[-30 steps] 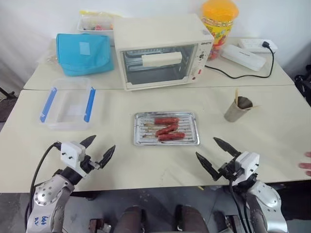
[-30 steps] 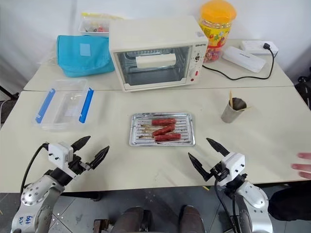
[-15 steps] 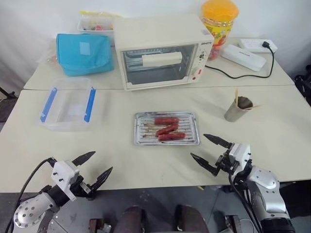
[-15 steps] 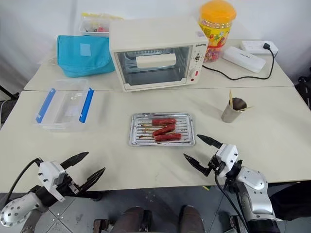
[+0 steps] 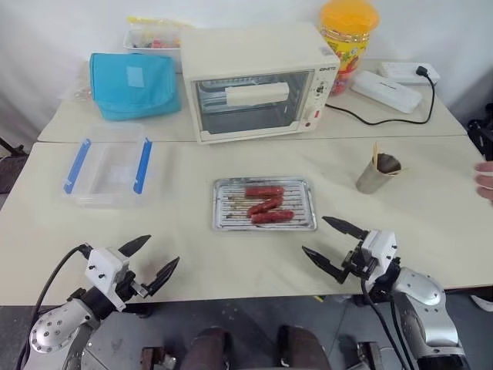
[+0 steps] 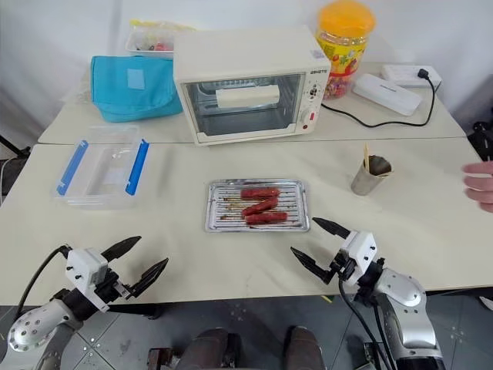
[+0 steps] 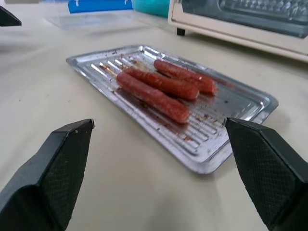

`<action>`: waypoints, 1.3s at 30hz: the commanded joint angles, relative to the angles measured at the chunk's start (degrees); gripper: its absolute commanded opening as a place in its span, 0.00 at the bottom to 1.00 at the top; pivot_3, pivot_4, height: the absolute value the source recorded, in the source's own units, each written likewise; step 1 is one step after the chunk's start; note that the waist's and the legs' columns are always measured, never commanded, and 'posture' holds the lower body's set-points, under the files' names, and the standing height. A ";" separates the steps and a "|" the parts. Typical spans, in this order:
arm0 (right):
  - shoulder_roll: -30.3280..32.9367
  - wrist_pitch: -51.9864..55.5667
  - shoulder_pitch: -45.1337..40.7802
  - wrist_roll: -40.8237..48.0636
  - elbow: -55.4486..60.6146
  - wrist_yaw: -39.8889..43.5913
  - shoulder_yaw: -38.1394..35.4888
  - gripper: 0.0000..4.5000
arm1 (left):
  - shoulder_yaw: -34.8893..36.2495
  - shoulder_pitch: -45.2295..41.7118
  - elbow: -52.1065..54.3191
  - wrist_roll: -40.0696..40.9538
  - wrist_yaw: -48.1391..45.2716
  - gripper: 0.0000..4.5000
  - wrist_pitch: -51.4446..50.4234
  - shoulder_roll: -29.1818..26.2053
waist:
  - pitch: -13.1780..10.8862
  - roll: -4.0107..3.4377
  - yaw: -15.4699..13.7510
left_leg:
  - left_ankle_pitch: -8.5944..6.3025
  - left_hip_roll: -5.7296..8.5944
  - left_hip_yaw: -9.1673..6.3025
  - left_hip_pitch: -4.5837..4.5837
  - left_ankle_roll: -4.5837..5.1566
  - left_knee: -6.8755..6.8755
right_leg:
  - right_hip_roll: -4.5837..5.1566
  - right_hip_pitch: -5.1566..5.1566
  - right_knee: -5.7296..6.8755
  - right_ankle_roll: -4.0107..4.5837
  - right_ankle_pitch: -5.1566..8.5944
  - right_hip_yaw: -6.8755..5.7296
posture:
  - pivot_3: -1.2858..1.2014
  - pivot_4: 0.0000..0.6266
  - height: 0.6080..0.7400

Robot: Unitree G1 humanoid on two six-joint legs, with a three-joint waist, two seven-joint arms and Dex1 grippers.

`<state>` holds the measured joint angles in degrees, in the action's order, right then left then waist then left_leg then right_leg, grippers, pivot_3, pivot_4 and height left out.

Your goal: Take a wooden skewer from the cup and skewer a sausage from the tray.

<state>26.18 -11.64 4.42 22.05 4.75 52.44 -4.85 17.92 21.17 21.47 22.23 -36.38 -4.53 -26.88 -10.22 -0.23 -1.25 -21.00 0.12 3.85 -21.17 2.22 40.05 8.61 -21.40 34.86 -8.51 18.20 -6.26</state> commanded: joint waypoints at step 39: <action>-0.73 -4.40 3.28 -0.63 -0.88 -2.56 -0.98 1.00 | -2.16 -5.46 -2.35 -0.57 1.71 1.00 0.07 2.01 | 0.01 0.01 0.03 | 0.00 0.00 0.00 0.01 0.00 0.00 | -0.01 0.01 0.00 0.00 0.00 -0.01 | 0.52 0.24 1.00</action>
<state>25.29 -14.90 7.59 21.38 3.47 50.09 -4.97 15.75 15.82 19.13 22.03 -34.59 -5.42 -24.83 -10.22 -0.22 -1.22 -21.00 0.12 3.85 -21.16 2.22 40.04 8.59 -21.39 34.86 -8.51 18.20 -6.27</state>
